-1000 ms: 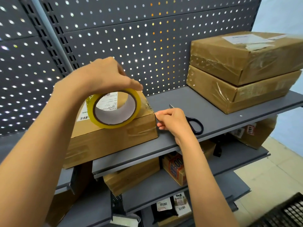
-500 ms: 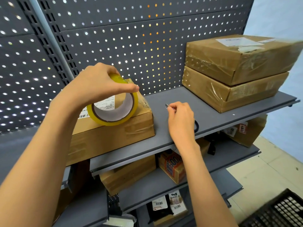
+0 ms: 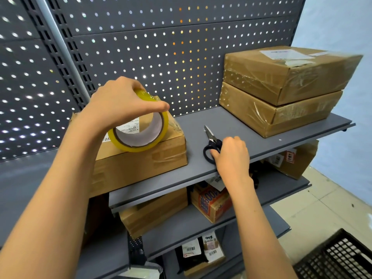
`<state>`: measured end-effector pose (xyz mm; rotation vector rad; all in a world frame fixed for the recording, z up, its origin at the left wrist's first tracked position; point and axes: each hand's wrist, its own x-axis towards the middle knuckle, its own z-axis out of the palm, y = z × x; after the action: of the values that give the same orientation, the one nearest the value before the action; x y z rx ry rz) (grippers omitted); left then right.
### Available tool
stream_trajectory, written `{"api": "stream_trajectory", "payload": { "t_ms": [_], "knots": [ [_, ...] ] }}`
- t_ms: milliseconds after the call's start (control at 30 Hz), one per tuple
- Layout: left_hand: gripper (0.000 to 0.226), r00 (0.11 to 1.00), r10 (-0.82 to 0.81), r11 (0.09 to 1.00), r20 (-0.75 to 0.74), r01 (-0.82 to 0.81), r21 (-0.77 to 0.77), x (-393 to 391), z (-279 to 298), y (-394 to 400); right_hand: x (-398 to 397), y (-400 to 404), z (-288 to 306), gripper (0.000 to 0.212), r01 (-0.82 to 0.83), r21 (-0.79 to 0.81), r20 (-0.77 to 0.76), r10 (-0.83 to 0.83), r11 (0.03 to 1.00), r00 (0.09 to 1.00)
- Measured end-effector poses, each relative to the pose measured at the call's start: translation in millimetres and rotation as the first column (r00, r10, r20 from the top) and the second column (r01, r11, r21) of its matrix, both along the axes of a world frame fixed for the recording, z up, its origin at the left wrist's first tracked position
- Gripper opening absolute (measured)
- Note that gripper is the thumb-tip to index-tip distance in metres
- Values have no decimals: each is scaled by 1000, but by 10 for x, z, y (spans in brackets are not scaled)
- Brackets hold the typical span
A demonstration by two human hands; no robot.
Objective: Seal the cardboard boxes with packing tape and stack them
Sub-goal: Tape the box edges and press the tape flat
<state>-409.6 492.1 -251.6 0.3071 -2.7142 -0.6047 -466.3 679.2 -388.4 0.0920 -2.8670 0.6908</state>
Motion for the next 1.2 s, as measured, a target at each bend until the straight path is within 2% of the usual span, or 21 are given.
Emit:
{"api": "stream_trajectory", "payload": {
  "t_ms": [167,300,500,833,967,1067,1133,1200],
  "knots": [
    [61,1000,-9,1000,-2,9,0,-3,-11,-12,35,19,-2,28,51,-54,24,-50,997,998],
    [57,1000,-11,1000,-4,11,-13,2,-15,-8,57,40,-13,29,51,-34,27,-50,998,998],
    [61,1000,-7,999,-11,6,-37,-7,-23,-12,215,138,37,36,-64,-140,-96,51,988,994],
    [60,1000,9,1000,-21,-9,-29,8,-21,-3,472,175,112,36,-191,-185,-221,148,964,964],
    [76,999,4,1000,-32,-5,-27,-3,-19,-12,600,220,181,40,-226,-231,-277,159,946,948],
    [74,999,-11,1000,-37,10,-22,-5,-20,-23,686,247,241,41,-245,-210,-283,181,946,942],
    [63,999,-15,1000,-53,14,-20,-11,-29,-35,725,277,270,39,-236,-142,-272,191,961,943],
    [61,998,-18,1000,-57,17,-13,-9,-32,-37,759,309,290,38,-225,-89,-264,195,970,944]
  ]
}}
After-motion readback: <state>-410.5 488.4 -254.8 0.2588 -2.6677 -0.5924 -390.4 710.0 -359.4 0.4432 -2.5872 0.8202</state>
